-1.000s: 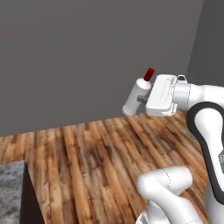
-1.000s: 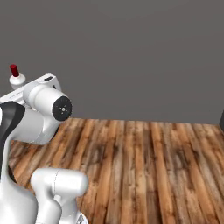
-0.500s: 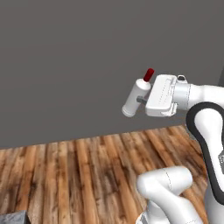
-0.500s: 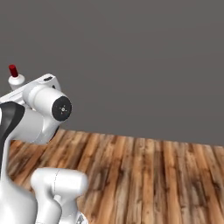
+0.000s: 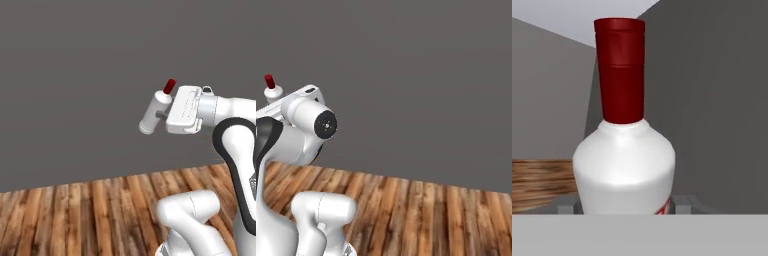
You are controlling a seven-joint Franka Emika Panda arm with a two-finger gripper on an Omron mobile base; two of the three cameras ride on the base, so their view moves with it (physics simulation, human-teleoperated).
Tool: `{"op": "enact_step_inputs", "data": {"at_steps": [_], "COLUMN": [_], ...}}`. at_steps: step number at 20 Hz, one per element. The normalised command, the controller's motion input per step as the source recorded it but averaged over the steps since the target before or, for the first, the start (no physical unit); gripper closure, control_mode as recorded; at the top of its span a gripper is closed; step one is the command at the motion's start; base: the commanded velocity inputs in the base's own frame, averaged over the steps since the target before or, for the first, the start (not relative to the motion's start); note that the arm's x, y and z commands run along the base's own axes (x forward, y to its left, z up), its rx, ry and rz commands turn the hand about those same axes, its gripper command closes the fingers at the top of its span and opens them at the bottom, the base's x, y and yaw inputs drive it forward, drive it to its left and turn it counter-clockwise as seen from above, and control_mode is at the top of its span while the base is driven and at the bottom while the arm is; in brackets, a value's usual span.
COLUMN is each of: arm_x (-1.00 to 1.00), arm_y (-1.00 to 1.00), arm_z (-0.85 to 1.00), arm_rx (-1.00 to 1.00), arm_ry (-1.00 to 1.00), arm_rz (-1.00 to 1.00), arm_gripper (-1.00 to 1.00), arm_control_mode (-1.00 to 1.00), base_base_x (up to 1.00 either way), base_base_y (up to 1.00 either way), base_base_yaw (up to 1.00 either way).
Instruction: Open the cabinet directly in front. Then move the liquor and the cup to the dining counter with the candle on it.
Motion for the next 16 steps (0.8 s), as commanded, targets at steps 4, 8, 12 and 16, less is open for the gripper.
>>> {"op": "enact_step_inputs", "data": {"at_steps": [4, 8, 12, 16], "arm_x": [0.0, 0.0, 0.0, 0.0], "arm_y": [0.0, 0.0, 0.0, 0.0], "arm_z": [0.0, 0.0, 0.0, 0.0], "arm_rx": [0.0, 0.0, 0.0, 0.0], "arm_ry": [0.0, 0.0, 0.0, 0.0], "arm_rz": [0.0, 0.0, 0.0, 0.0], "arm_gripper": [1.0, 1.0, 1.0, 1.0], "arm_control_mode": [1.0, 1.0, 1.0, 1.0], "base_base_x": [1.0, 1.0, 1.0, 1.0], "base_base_y": [0.0, 0.0, -0.02, -0.03], "base_base_yaw": [0.26, 0.45, 0.59, 0.67]}}
